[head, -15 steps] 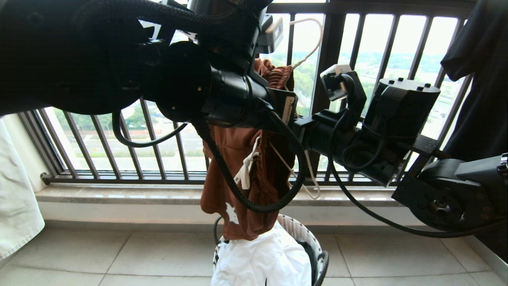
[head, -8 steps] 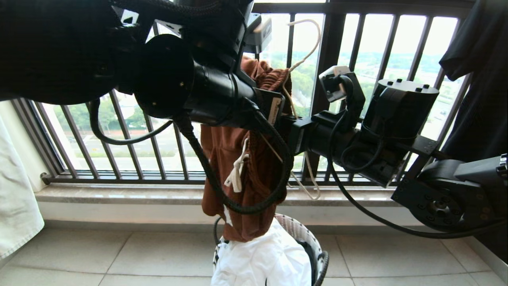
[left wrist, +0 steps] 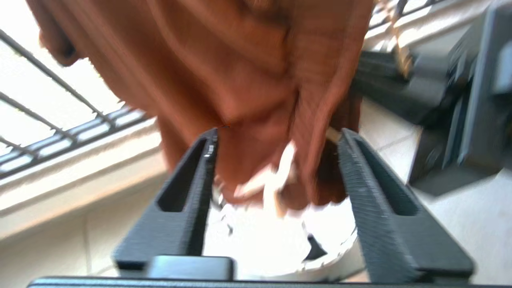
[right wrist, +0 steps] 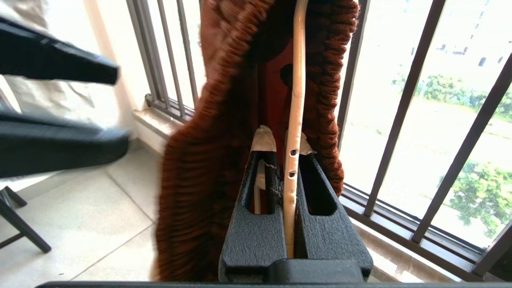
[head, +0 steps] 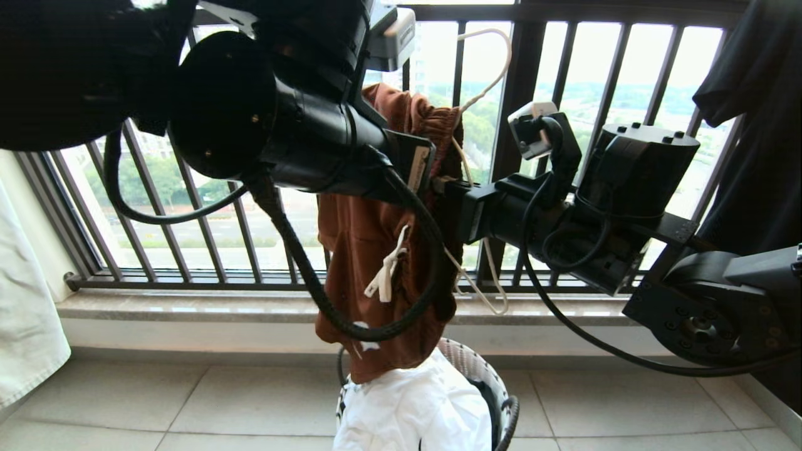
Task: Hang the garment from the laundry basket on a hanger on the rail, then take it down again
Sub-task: Hang the clothes on the clothes rack
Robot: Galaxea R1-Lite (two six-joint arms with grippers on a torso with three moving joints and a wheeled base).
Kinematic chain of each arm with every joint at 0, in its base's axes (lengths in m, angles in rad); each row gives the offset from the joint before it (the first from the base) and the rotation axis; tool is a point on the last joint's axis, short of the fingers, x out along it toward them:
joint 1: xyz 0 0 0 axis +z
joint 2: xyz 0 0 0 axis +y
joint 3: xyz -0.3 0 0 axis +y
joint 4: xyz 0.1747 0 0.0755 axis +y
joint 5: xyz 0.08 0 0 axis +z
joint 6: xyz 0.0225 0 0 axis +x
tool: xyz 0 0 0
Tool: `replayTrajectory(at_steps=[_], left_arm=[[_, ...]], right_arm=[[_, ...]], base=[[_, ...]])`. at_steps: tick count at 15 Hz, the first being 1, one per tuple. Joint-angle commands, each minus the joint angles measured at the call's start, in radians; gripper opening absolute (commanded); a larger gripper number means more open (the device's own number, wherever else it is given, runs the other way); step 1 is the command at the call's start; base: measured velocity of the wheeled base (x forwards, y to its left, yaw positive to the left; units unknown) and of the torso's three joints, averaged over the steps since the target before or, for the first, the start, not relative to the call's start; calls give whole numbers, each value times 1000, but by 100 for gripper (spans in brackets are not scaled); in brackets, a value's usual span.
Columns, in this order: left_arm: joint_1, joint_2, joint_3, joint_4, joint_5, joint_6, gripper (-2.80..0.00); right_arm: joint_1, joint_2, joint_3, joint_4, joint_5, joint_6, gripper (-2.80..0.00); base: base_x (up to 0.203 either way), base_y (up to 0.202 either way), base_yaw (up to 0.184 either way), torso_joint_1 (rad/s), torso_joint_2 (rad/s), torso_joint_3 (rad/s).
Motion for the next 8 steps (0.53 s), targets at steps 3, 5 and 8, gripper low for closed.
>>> replayTrajectory(at_steps=[3,5,8], left_arm=[[56,-148,100,42,58,-4,0],[126,-216,106,62,67,47,-185],[197,-245,107,73,62,153,-280]], right_arm=[[0,-8,10,-5,1,-1,-280],[0,-15,10,-4,2,-1,-280],[0,-17,12,-4,4,-1,-280]], base=[[0,0,0,0,0,0],[0,0,0,0,0,0],[0,0,0,0,0,0]])
